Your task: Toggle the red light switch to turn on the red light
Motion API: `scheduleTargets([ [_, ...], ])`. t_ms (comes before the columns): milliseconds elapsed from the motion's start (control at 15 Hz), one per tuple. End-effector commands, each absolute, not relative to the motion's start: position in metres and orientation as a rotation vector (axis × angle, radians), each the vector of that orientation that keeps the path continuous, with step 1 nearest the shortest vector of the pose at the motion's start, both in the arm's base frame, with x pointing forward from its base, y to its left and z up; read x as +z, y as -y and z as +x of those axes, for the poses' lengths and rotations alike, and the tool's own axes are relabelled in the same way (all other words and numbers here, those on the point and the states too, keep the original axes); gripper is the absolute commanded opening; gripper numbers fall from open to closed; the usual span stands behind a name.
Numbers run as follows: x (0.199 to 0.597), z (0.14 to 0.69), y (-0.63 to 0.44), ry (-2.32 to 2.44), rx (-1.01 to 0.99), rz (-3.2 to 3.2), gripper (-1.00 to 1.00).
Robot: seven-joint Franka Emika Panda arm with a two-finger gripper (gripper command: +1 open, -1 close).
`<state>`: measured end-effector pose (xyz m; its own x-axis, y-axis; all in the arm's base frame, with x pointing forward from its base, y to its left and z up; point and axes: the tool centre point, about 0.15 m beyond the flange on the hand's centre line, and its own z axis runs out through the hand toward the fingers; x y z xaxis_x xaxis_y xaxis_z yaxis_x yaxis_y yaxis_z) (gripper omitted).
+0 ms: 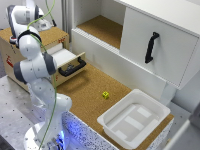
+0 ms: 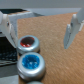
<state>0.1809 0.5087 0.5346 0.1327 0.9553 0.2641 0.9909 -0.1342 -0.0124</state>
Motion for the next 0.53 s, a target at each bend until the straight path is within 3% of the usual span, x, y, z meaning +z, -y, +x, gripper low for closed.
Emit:
scheduleTargets([
  [0, 0.546, 0.179, -0.578, 2.181, -0.093, -2.206, -1.0],
  [467, 0.526, 0.161, -0.591, 2.239, -0.04, -2.141, -1.0],
])
